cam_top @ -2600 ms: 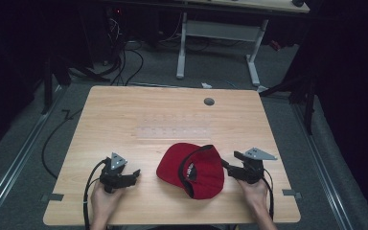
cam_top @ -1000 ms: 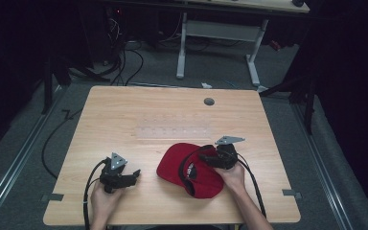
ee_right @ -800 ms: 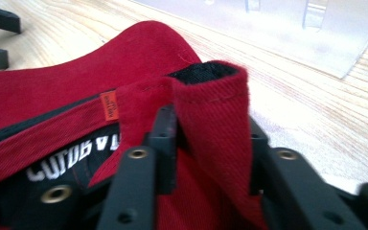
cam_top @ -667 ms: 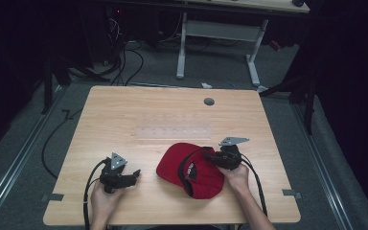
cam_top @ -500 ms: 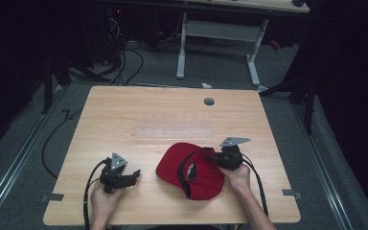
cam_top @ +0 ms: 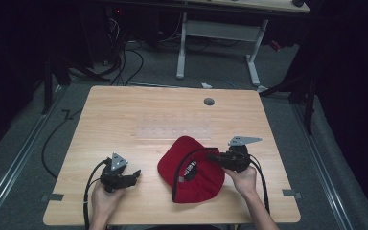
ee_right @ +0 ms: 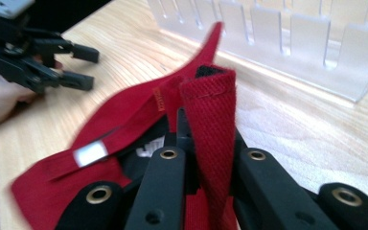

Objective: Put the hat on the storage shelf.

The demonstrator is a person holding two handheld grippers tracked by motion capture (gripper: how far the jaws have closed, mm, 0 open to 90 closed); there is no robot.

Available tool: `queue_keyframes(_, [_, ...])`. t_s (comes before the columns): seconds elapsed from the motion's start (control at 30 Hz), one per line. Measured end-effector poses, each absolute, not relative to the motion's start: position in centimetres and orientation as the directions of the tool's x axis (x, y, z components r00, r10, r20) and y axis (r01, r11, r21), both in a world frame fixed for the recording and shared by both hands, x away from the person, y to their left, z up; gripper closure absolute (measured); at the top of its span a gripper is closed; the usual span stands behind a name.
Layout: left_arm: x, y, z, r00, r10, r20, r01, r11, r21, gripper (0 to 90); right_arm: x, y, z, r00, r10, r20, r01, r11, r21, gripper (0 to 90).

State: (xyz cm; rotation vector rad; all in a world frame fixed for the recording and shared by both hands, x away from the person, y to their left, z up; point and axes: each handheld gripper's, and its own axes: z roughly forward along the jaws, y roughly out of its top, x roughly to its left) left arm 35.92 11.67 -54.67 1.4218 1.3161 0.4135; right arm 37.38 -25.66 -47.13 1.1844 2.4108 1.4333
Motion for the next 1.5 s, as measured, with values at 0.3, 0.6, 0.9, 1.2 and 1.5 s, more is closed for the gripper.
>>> queue_keyframes(0.3, [35.6, 11.4, -54.6, 0.334, 0.856, -0.394, 0.478, 0.207, 0.854, 28.8, 36.5, -25.1, -44.3, -0.715, 0.646, 0.267, 0.526, 0.245, 0.815, 85.3])
queue_keyframes(0.6, [33.8, 9.8, -53.5, 0.433, 0.834, -0.340, 0.393, 0.165, 0.905, 29.0, 36.1, -24.7, -42.7, -0.717, 0.645, 0.262, 0.514, 0.237, 0.824, 85.3])
queue_keyframes(0.9, [33.0, 7.4, -52.4, 0.523, 0.798, -0.300, 0.356, 0.115, 0.927, 28.8, 36.1, -24.6, -41.4, -0.723, 0.633, 0.277, 0.507, 0.213, 0.836, 85.3])
queue_keyframes(1.2, [33.2, 5.8, -52.1, 0.542, 0.785, -0.299, 0.360, 0.104, 0.927, 27.5, 36.0, -24.2, -40.2, -0.737, 0.607, 0.298, 0.500, 0.192, 0.845, 85.3])
queue_keyframes(1.5, [33.7, 4.6, -52.2, 0.550, 0.770, -0.323, 0.389, 0.106, 0.915, 23.3, 36.0, -23.2, -38.9, -0.753, 0.580, 0.311, 0.490, 0.178, 0.854, 85.3])
